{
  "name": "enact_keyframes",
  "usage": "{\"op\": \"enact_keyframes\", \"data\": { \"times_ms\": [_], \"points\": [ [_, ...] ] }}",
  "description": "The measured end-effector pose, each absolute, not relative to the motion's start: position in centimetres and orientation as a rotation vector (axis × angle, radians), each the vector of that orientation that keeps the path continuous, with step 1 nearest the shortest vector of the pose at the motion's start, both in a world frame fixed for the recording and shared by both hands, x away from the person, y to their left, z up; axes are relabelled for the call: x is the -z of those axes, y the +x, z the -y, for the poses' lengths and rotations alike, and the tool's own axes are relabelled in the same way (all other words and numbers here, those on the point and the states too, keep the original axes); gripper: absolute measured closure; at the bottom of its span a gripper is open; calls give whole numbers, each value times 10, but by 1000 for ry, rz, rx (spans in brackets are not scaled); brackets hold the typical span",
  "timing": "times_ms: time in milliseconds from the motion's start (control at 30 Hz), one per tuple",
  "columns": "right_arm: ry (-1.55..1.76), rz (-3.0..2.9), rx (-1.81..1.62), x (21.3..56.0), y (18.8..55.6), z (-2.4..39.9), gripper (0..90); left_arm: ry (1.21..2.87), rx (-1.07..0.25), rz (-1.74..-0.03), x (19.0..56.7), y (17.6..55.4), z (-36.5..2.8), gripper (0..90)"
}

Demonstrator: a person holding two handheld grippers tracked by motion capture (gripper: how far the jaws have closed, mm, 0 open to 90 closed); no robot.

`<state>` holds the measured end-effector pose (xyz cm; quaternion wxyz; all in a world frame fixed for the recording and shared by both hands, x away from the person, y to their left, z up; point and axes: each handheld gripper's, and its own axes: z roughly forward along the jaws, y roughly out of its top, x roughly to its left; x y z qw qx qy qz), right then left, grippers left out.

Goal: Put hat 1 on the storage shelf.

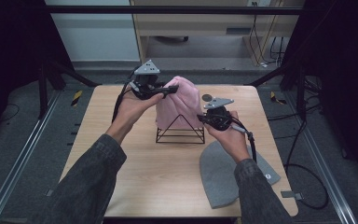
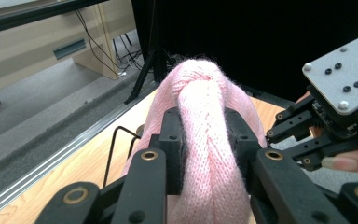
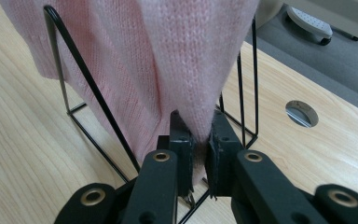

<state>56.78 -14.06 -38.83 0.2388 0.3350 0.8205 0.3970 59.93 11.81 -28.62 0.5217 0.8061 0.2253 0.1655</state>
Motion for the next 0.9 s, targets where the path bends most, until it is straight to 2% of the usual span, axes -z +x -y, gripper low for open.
{"op": "enact_keyframes", "data": {
  "times_ms": [900],
  "points": [
    [981, -2275, -1064, 416, 567, 147, 826, 1979, -341, -543, 315, 593, -115, 708]
  ]
}}
